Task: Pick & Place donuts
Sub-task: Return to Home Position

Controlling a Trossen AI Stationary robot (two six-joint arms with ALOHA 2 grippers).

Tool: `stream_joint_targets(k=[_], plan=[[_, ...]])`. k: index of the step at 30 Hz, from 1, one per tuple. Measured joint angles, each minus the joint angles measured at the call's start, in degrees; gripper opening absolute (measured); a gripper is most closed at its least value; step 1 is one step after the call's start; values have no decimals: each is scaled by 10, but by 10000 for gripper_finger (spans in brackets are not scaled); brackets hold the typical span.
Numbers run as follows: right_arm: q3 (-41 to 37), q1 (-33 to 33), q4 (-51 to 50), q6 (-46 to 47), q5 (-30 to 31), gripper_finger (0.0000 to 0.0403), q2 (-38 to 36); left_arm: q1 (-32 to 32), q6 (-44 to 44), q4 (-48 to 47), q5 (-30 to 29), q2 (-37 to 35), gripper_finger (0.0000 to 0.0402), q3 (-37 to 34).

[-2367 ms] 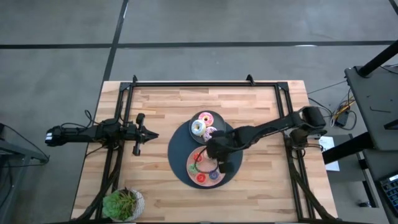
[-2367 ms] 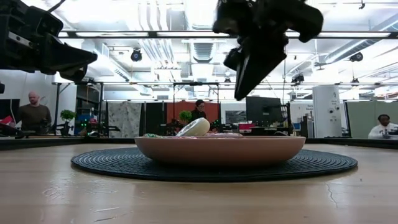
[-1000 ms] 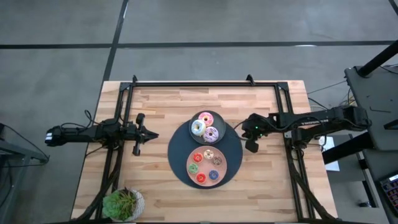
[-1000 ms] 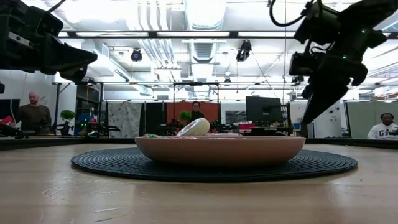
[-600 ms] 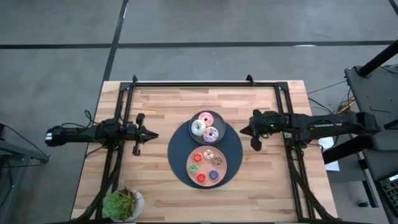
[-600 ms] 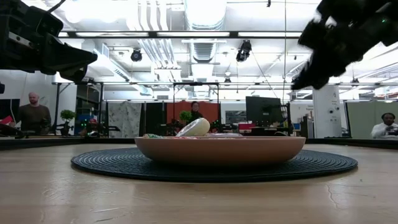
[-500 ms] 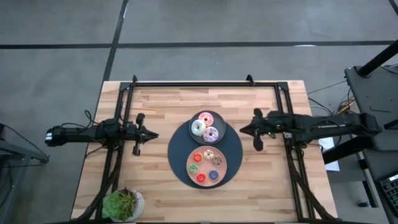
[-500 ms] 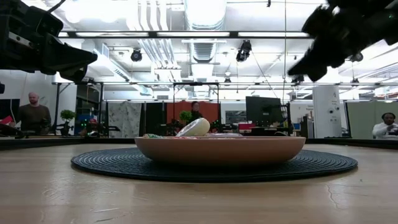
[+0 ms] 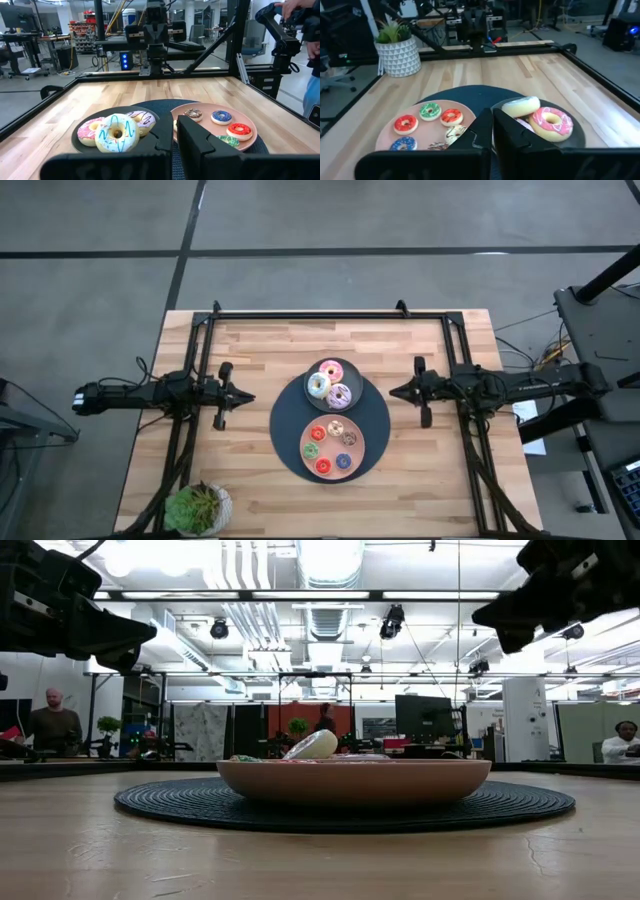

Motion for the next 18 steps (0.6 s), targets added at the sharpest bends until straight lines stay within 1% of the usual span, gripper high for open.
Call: stream_joint_targets(k=[3, 18], plan=[[-15, 0, 1, 0, 14, 9, -26, 0, 0, 0, 0, 0, 0, 0], [-76, 0, 1, 20, 15, 9, -140, 0, 0, 0, 0, 0, 0, 0]])
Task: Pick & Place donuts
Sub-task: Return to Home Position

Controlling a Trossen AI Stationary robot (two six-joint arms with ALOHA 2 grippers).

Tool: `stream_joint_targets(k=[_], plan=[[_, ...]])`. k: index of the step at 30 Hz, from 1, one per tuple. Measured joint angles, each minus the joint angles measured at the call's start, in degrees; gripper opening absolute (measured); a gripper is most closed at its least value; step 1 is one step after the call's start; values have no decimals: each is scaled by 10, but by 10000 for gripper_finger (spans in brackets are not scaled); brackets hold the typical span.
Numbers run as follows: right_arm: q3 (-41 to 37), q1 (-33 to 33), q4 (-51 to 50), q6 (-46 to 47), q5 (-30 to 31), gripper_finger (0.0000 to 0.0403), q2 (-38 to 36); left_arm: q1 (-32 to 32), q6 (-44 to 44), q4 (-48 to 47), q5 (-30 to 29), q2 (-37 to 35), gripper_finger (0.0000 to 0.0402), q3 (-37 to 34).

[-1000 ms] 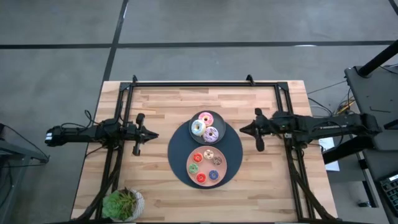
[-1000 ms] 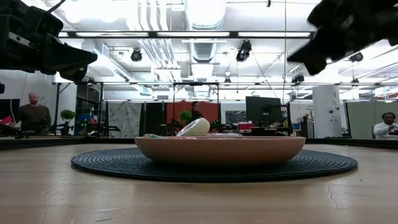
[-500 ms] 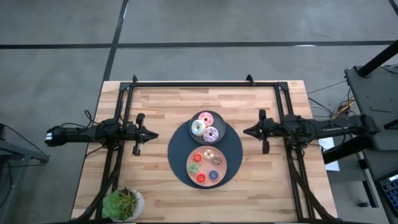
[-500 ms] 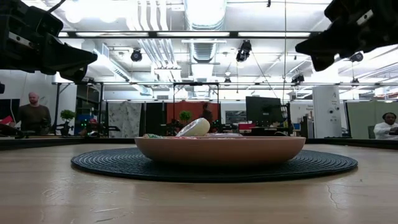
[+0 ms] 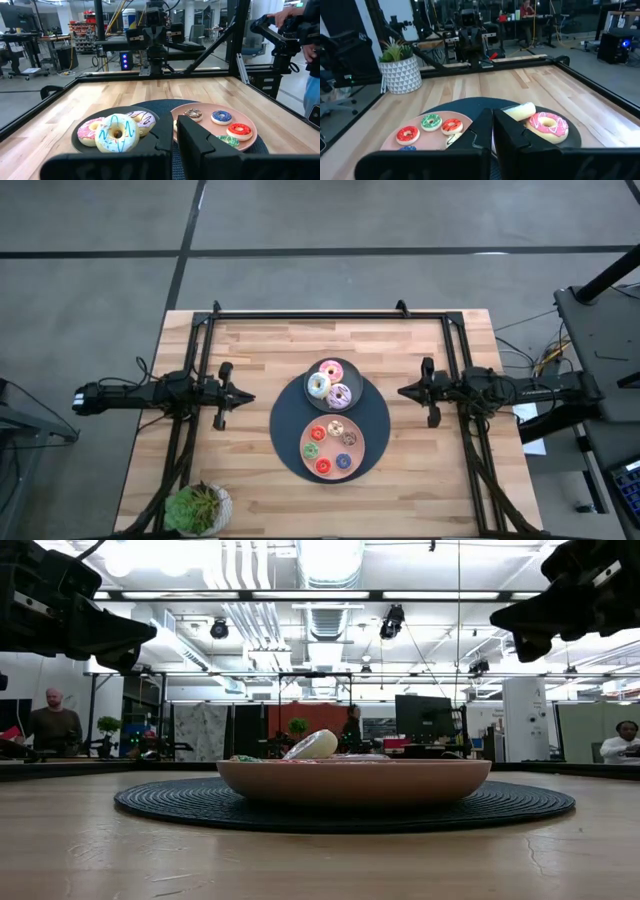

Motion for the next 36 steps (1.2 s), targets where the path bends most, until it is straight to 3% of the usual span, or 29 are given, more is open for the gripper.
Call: stream_joint_targets(k=[36], plan=[[-59, 0, -6, -9, -1, 9, -139, 0, 0, 0, 0, 0, 0, 0]])
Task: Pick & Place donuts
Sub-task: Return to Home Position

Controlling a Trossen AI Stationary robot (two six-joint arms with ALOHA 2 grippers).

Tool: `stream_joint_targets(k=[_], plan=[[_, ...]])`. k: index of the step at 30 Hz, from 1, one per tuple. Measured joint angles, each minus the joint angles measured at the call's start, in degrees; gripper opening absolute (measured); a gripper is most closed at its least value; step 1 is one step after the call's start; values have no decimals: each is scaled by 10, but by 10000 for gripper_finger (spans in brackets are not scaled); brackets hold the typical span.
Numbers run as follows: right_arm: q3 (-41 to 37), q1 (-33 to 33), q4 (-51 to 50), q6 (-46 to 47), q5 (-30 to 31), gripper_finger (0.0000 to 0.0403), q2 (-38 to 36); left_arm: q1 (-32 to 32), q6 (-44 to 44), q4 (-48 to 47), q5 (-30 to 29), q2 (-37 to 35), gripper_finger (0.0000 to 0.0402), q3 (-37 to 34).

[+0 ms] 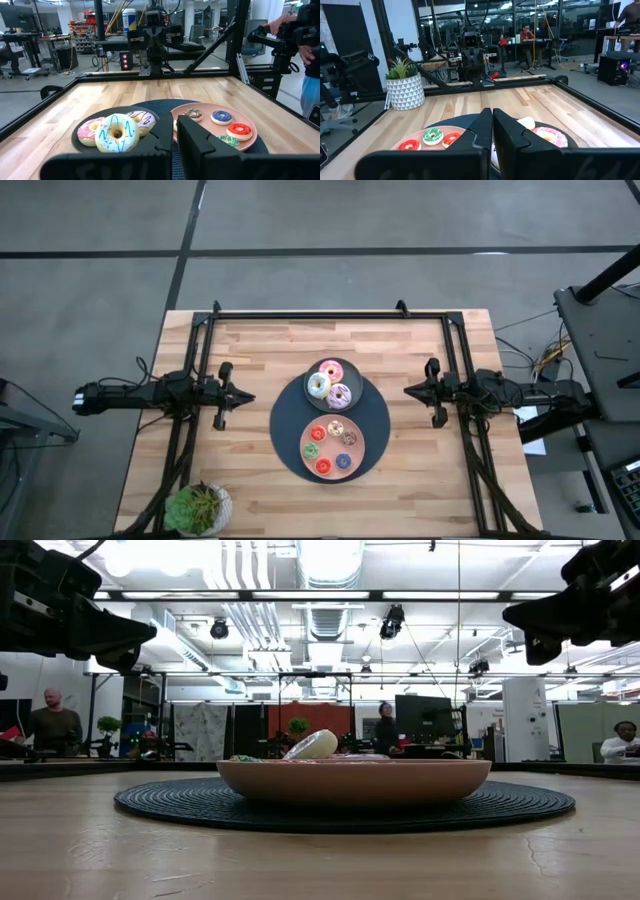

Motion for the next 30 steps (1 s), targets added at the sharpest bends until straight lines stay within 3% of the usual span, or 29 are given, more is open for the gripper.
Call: stream_joint_targets(k=[30], plan=[[-10, 0, -43, -1, 0, 9, -39, 0, 0, 0, 0, 0, 0, 0]])
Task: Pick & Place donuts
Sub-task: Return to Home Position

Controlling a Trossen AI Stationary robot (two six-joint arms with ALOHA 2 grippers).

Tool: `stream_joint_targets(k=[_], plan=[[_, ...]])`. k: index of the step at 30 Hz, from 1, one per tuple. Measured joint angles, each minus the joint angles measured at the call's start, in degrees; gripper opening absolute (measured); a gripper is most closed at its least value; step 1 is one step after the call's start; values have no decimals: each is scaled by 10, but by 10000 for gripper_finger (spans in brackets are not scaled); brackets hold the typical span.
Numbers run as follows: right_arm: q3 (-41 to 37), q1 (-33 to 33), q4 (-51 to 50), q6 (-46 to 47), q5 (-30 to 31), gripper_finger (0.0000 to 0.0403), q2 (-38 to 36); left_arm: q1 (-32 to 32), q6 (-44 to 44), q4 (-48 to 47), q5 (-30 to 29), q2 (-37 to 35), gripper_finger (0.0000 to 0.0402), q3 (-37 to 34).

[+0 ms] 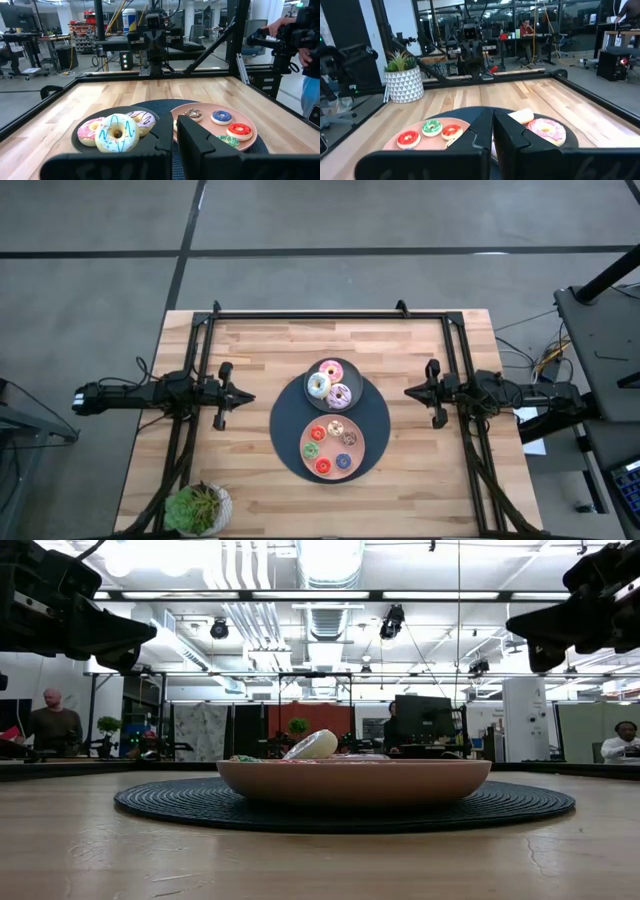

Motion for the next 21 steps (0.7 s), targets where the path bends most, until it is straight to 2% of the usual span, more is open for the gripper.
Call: stream_joint_targets(k=[21], plan=[[0, 0, -14, -10, -5, 9, -11, 0, 0, 0, 0, 0, 0, 0]])
